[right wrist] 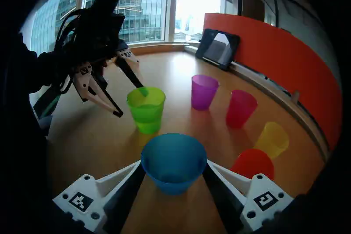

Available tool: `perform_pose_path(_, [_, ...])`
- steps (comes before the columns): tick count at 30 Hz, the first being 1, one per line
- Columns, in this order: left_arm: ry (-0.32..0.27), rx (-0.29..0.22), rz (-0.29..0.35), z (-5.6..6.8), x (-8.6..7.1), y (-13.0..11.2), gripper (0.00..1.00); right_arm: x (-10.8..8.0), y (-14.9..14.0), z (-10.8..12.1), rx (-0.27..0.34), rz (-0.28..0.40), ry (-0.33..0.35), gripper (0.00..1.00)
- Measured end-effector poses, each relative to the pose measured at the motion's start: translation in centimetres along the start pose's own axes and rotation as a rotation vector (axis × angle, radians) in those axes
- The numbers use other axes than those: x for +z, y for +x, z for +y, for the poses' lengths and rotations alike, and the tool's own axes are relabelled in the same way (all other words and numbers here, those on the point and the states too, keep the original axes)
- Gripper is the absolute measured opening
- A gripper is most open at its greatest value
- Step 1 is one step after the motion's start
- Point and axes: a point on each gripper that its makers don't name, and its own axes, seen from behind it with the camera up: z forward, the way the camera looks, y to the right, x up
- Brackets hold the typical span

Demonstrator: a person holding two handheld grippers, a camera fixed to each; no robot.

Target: Pour water

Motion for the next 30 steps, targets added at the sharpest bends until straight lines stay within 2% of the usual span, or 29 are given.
perform_pose_path(12, [0.012,0.008,0.002,-0.1,-0.2,0.3,0.99,-0.4,-0.7,0.2,0.018,-0.009,-0.009,0.91])
perform_pose_path(18, [0.015,0.004,0.009,-0.1,-0.3,0.6,0.99,-0.5,-1.1,0.3,0.023,-0.017,-0.017,1.00])
perform_pose_path(20, [0.016,0.002,0.009,-0.1,-0.4,0.6,0.99,-0.6,-1.2,0.2,0.023,-0.021,-0.018,1.00])
perform_pose_path(30, [0.037,-0.003,0.011,-0.1,-1.4,0.1,0.99,-2.6,-2.1,0.1,0.026,-0.023,-0.042,1.00])
